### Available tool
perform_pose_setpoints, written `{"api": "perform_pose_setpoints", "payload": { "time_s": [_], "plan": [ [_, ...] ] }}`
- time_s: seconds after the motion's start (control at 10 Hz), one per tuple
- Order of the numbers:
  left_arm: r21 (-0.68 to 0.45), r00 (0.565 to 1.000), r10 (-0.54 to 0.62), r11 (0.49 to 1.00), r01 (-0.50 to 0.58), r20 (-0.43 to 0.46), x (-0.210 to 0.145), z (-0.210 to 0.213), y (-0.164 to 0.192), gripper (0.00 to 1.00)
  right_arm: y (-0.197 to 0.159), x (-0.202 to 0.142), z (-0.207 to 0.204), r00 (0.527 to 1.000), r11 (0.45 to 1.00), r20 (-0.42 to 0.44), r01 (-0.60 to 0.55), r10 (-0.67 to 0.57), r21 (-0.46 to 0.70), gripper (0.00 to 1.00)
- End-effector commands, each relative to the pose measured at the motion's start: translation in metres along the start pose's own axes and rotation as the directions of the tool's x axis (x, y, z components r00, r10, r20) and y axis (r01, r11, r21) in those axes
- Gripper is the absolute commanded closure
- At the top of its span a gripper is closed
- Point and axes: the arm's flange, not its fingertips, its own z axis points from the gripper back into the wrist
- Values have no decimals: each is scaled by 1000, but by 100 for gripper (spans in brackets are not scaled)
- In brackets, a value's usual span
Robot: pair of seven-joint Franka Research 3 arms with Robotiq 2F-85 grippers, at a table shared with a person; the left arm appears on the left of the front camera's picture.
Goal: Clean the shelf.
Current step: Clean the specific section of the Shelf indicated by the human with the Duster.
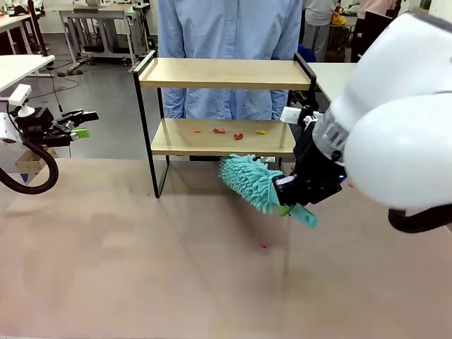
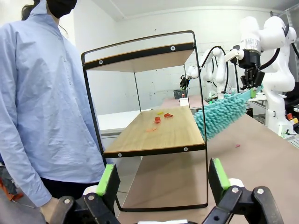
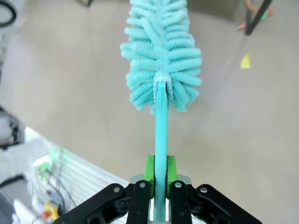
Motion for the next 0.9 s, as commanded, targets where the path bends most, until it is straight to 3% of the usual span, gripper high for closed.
{"api": "perform_pose_setpoints", "payload": {
  "time_s": [0.0,0.2,0.4,0.6,0.8],
  "plan": [
    [0,1000,-10,1000,10,-2,3,0,0,0,-40,-48,11,984,988,-95,-143,148,57,87],
    [0,1000,-10,1000,10,-2,3,0,0,0,-39,-66,35,916,927,-151,-359,373,111,87],
    [0,1000,-10,1000,10,-2,3,0,0,0,-35,-89,57,847,861,-163,-487,506,145,87],
    [0,1000,-10,1000,10,-2,3,0,0,0,-39,-122,67,805,814,-146,-546,576,199,87],
    [0,1000,-10,1000,10,-2,3,0,0,0,-54,-142,68,810,817,-142,-537,569,211,87]
  ]
}}
